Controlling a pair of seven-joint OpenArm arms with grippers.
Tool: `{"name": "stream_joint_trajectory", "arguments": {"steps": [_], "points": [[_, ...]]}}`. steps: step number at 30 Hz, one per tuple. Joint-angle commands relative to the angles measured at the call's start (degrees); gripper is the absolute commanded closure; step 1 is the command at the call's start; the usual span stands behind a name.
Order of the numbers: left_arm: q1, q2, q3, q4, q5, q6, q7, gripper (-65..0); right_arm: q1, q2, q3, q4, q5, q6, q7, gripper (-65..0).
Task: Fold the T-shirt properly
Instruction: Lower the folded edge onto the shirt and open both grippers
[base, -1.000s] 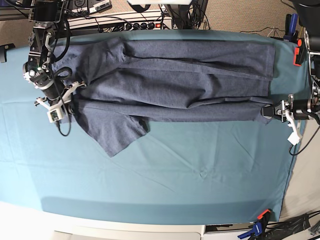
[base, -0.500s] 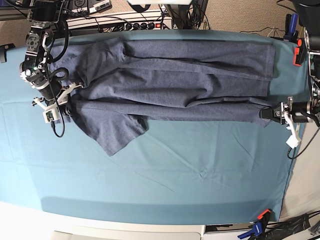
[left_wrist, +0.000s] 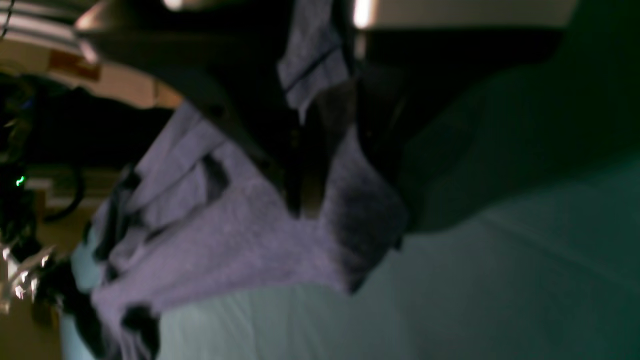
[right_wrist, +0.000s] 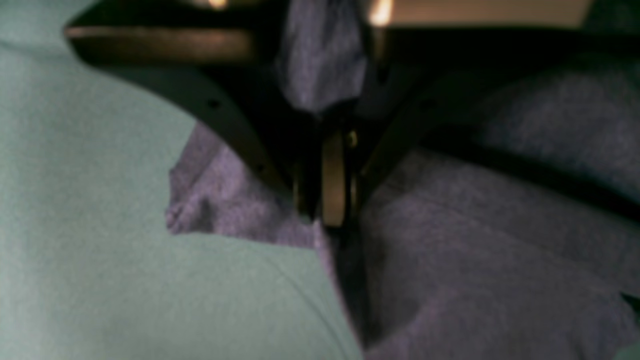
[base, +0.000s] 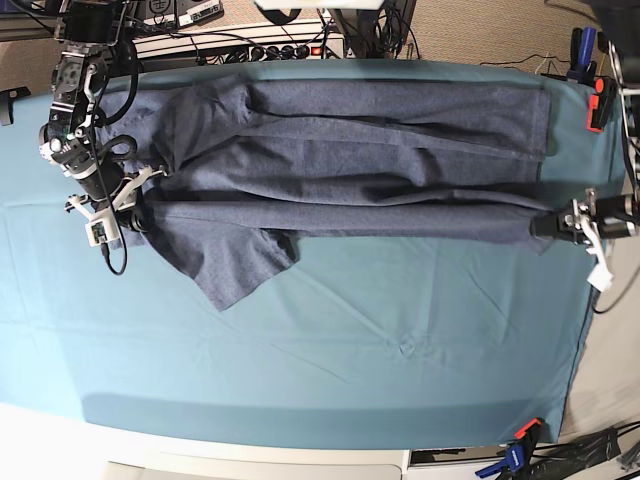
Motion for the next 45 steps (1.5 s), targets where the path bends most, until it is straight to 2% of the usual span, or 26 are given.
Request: {"name": "stream_joint_trajectory", "arguments": {"steps": [1,7,13,19,27,36,42,45], "points": [[-0.1,-1.6,-0.6,2.4,-1.4,-0.3,-0.5,0.0,0.7,1.2,0.6,1.1,0.6,0.3,0.9,0.0],[4.7,-1.6,-0.6,8.9,-1.4,-0.3,-0.5,0.0,-0.5,1.2,1.1,4.5,0.6,0.6,0.3,0.0],[5.2,-1.6,-0.6,9.0,-1.4,-0.3,-0.5,0.0,-5.1,1.2,5.9,11.8,0.6,0.6,-0.7,0.0],[5.3,-1.6,-2.2,9.1,-1.4,-0.3,-0.5,0.0,-7.5,1.2,9.9,12.5,0.7,0.6,-0.8,0.0],[5.4,-1.6,-3.1,9.1,-1.4,-0.3,-1.1,0.0,-7.6,1.2,9.9,12.5,0.6,0.5,-1.3,0.0],[6.4,-3.0,-12.7,9.0,-1.4,-0.3,-1.1,0.0,-7.9,1.0,9.9,12.5,0.6,-0.2,-2.4,0.0],[8.9,-2.7,-13.0,9.0,-1.4,-0.3,-1.1,0.0,-9.4,0.7,9.9,12.5,1.3,-0.2,-2.7,0.0],[10.7,-2.1,-13.0,9.1,-1.4,-0.3,-1.2,0.0,-9.8,0.7,9.9,12.5,1.3,-2.0,-3.1,0.0]]}}
